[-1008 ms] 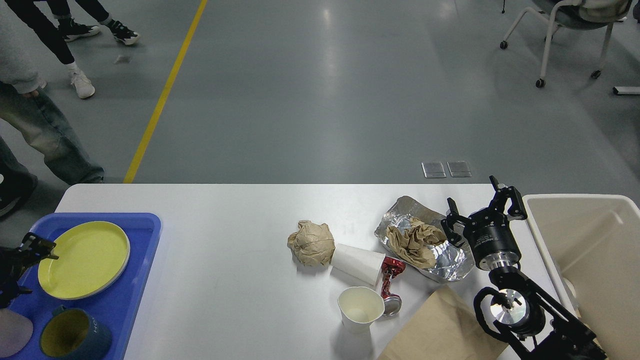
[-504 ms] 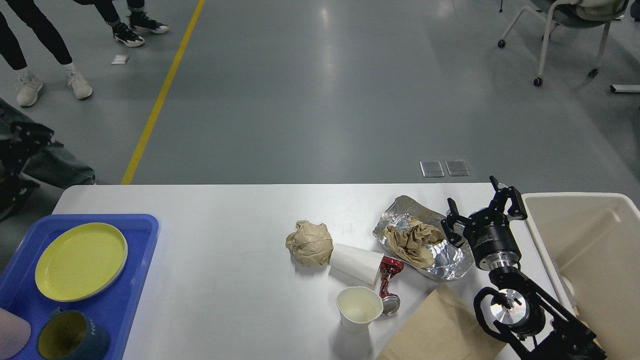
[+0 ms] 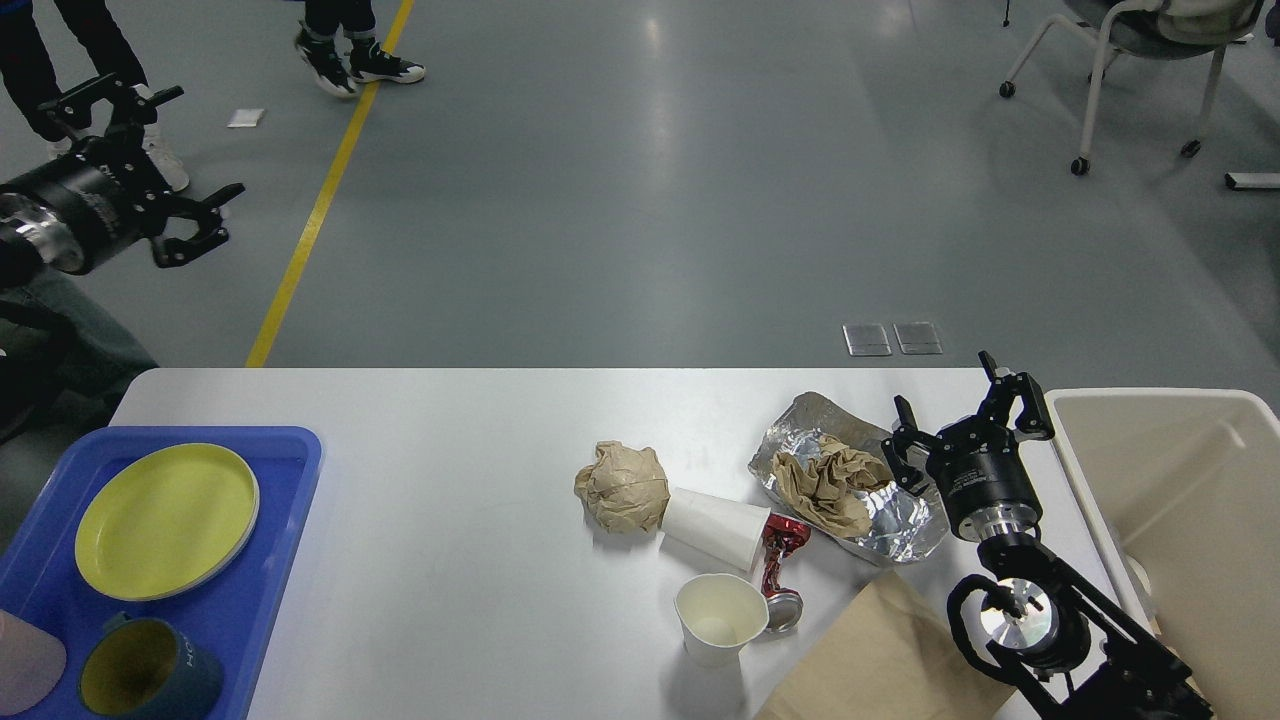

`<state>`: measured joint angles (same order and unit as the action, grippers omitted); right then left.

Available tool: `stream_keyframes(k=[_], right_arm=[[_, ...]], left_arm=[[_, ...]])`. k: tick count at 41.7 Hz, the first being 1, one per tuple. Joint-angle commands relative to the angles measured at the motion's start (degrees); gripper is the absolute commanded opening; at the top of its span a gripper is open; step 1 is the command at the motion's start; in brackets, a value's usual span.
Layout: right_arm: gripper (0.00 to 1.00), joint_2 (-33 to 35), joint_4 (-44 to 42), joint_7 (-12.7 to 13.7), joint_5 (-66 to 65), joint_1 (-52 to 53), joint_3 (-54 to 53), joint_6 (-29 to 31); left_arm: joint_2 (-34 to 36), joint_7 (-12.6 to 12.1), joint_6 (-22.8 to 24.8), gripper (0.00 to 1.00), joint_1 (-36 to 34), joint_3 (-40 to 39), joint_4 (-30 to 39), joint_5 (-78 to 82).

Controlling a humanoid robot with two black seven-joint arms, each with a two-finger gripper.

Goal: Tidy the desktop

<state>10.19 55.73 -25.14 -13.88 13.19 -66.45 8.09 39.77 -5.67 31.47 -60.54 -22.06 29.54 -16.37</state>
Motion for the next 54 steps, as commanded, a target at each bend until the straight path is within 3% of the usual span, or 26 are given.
stream_keyframes(k=[1,10,14,20,21,25,33,37,43,54], right_arm=[[1.00,0.0,0.0,0.0,0.0,0.0,0.0,0.0],[1.00,0.0,0.0,0.0,0.0,0.0,0.0,0.0],[1.00,0.0,0.0,0.0,0.0,0.0,0.0,0.0],[1.00,0.0,0.0,0.0,0.0,0.0,0.0,0.0],[1.00,0.0,0.0,0.0,0.0,0.0,0.0,0.0],[1.00,0.0,0.0,0.0,0.0,0.0,0.0,0.0],[1.00,0.0,0.0,0.0,0.0,0.0,0.0,0.0],[1.00,0.0,0.0,0.0,0.0,0.0,0.0,0.0],[1.00,0.0,0.0,0.0,0.0,0.0,0.0,0.0],[1.00,0.0,0.0,0.0,0.0,0.0,0.0,0.0]], left_arm=[[-7.7,2.1,-5.1,0.96,6.8,-17.1,0.0,0.1],[-15.2,9.3,-7.9,0.96,16.1,-33.3,0.9,5.6],[-17.6,9.4,-8.0,0.96,21.6,-42.3,5.1,10.6],[-25.6,9.4,-11.6,0.96,32.5,-60.1,17.3,25.7],[-28.3,8.9,-13.2,0.96,34.9,-64.7,20.4,31.0],[-34.3,7.4,-13.6,0.96,40.0,-71.2,25.9,38.1],[-36.3,8.6,-12.7,0.96,41.1,-71.8,26.4,37.1],[-35.9,7.7,-12.7,0.96,41.1,-71.6,26.4,37.7],[-32.5,8.0,-12.6,0.96,41.6,-72.1,26.2,36.7],[-32.5,8.1,-12.7,0.96,41.6,-71.6,26.1,32.8]])
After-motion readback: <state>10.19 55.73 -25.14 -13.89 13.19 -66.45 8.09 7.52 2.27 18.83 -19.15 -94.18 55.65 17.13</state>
